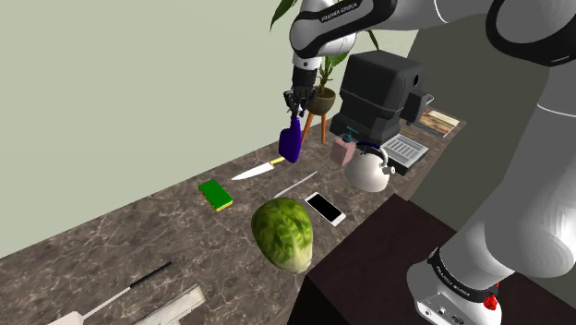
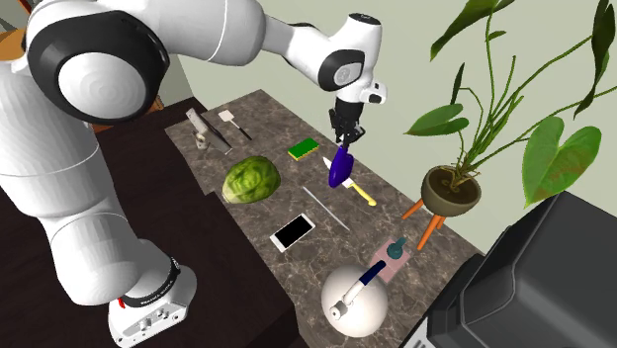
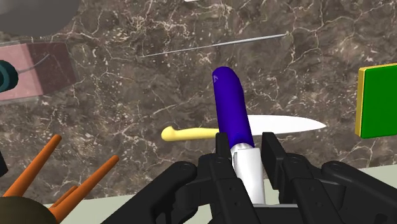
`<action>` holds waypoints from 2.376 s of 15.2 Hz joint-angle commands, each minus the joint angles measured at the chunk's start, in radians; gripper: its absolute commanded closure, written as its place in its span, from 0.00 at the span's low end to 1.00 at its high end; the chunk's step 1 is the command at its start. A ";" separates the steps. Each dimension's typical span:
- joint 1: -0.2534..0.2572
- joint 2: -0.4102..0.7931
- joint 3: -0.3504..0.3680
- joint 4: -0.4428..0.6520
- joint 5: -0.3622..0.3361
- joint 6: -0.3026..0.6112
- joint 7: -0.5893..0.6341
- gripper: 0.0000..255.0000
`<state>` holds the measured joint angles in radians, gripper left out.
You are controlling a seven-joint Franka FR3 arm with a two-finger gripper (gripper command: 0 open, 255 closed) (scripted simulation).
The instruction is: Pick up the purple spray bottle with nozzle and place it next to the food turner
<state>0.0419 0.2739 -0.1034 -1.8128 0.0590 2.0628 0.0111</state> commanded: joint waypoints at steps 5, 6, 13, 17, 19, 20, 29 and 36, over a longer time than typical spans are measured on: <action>0.001 -0.029 -0.001 0.043 -0.005 -0.072 0.004 1.00; 0.001 -0.033 -0.002 0.052 -0.006 -0.084 0.005 1.00; 0.001 -0.053 -0.003 0.119 -0.009 -0.172 0.009 1.00; 0.000 -0.061 -0.003 0.163 -0.011 -0.223 0.011 1.00; 0.000 -0.063 -0.003 0.186 -0.011 -0.249 0.012 1.00; 0.000 -0.064 -0.003 0.199 -0.012 -0.262 0.012 1.00; -0.002 -0.061 -0.004 0.324 -0.012 -0.384 0.015 1.00; -0.005 -0.042 -0.005 0.444 -0.010 -0.486 0.017 1.00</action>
<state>0.0373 0.2261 -0.1087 -1.3926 0.0481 1.5951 0.0269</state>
